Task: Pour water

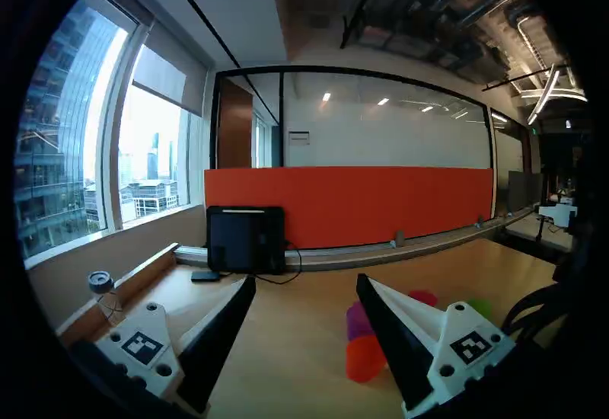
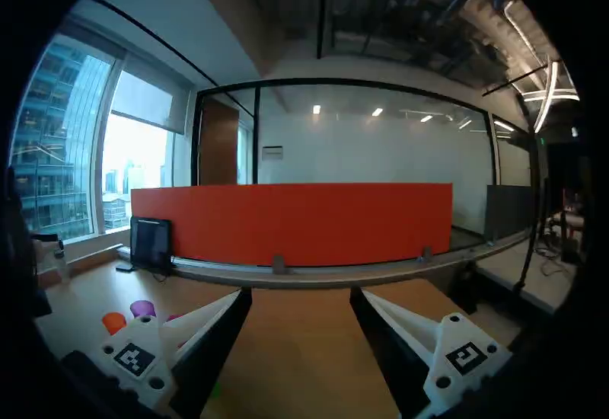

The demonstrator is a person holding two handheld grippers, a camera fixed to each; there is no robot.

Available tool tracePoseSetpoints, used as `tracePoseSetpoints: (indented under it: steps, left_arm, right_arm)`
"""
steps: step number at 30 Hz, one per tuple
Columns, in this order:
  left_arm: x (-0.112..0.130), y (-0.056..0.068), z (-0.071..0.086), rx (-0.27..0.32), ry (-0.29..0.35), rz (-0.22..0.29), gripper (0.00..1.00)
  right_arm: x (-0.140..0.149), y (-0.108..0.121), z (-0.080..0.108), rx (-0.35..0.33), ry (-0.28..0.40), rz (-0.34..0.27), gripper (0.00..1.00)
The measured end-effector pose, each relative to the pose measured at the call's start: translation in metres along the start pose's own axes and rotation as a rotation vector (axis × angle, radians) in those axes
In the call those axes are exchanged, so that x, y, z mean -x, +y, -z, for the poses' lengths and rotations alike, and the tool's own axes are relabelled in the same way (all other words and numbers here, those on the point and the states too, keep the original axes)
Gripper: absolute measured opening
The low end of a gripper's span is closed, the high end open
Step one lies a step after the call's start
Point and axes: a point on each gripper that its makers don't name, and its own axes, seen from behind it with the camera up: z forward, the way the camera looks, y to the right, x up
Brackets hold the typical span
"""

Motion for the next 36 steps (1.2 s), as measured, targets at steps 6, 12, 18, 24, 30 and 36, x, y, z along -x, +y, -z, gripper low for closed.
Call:
tracePoseSetpoints:
  steps: [6,12,18,24,30,36]
  left_arm:
    - [-0.047,0.005,-0.002,0.022,0.028,-0.023,0.99]
    - [-0.081,0.014,-0.002,0.053,0.042,-0.026,0.99]
    - [-0.088,0.027,-0.002,0.113,0.031,0.009,0.98]
    - [-0.088,0.043,-0.002,0.197,0.026,0.018,0.98]
    - [-0.087,0.060,0.000,0.285,0.024,0.023,0.99]
    - [-0.082,0.075,0.005,0.365,0.024,0.008,0.98]
  right_arm:
    - [-0.024,-0.003,-0.003,-0.020,-0.022,0.012,1.00]
    - [-0.050,-0.009,0.000,-0.049,-0.010,0.005,1.00]
    - [-0.056,-0.014,0.001,-0.094,-0.006,0.014,1.00]
    - [-0.059,-0.030,0.004,-0.197,0.000,0.032,1.00]
    - [-0.067,-0.050,0.011,-0.332,0.009,0.034,1.00]
    - [-0.071,-0.068,0.017,-0.425,0.018,0.046,1.00]
